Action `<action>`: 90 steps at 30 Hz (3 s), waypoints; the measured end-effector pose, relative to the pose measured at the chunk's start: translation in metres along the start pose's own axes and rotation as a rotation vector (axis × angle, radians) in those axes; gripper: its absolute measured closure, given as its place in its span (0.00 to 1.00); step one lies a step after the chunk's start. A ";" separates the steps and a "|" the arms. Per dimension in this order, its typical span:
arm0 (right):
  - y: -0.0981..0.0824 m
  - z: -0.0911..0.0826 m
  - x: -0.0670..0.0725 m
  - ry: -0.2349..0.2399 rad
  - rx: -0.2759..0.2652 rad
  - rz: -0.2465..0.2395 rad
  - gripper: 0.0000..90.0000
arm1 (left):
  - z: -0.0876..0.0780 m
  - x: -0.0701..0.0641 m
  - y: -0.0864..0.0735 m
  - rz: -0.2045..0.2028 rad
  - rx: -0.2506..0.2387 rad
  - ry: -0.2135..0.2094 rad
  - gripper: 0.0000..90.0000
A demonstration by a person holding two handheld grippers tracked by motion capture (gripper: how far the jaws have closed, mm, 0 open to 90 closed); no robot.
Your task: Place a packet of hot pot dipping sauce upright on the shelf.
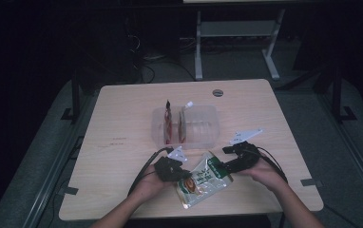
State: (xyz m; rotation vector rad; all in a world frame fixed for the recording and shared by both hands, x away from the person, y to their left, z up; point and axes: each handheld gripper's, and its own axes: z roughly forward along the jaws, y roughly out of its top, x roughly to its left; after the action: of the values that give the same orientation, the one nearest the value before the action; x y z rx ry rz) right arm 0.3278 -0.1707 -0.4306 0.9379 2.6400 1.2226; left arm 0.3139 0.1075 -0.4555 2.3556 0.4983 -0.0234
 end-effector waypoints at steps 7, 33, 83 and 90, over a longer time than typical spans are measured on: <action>0.001 -0.003 -0.001 0.070 -0.012 0.015 0.30 | -0.017 0.003 -0.001 0.016 -0.038 -0.020 1.00; 0.007 0.017 0.012 0.268 -0.008 0.019 0.34 | -0.059 -0.001 -0.001 0.056 -0.166 -0.043 1.00; 0.014 0.008 0.010 0.458 -0.096 0.012 1.00 | -0.073 0.011 -0.007 -0.002 -0.273 0.007 0.85; 0.014 0.004 0.009 0.460 -0.108 0.010 1.00 | -0.087 0.016 -0.011 -0.024 -0.310 0.042 1.00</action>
State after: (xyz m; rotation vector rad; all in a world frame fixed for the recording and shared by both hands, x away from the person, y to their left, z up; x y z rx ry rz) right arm 0.3288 -0.1556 -0.4218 0.7222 2.8565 1.7453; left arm 0.3137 0.1778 -0.4006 2.0507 0.5110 0.0867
